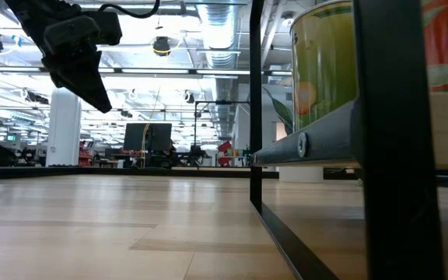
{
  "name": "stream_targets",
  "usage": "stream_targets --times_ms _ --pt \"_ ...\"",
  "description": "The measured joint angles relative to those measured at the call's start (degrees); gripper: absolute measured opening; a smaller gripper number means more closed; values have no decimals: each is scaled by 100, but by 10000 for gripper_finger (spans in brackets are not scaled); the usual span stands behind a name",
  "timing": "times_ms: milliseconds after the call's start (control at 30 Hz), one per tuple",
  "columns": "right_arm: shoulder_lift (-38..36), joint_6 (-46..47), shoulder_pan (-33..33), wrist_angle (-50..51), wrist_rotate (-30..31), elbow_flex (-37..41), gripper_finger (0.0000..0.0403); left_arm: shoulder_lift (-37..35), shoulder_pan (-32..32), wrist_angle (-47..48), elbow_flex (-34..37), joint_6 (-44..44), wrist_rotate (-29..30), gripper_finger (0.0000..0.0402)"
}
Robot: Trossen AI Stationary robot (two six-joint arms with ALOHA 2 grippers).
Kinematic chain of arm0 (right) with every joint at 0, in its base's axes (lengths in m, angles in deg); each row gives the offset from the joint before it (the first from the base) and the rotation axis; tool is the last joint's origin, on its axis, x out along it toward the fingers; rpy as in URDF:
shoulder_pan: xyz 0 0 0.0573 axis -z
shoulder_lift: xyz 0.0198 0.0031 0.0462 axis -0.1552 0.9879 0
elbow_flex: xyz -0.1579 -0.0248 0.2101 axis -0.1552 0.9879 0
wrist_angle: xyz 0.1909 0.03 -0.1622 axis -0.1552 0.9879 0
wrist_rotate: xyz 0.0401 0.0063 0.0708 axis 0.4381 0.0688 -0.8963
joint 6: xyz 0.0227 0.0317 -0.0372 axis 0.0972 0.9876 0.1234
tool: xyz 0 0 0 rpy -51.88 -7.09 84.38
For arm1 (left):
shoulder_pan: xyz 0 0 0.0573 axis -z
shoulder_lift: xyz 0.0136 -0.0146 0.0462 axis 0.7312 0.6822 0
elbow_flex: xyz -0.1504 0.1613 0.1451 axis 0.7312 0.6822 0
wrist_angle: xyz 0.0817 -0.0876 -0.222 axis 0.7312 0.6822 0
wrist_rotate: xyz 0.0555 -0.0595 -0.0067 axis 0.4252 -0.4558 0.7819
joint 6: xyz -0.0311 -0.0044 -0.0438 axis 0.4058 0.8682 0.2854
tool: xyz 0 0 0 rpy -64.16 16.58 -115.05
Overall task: Pick and place cans onto a shelf
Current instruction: Adjust the cans on the shelf
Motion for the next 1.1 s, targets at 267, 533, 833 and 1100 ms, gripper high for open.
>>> stream_targets --times_ms 267,533,833,1100 --pt "456 -193 167 -628 -31 33 92 0 0 0 0 -221 4 61" --pt "965 -61 96 -718 -388 35 92 0 0 4 0 -229 4 61" --pt "1048 506 43 -380 -656 33 92 0 -1 2 0 -265 -13 61" --pt "1047 654 -137 -69 -962 33 92 0 -1 2 0 -265 -15 61"
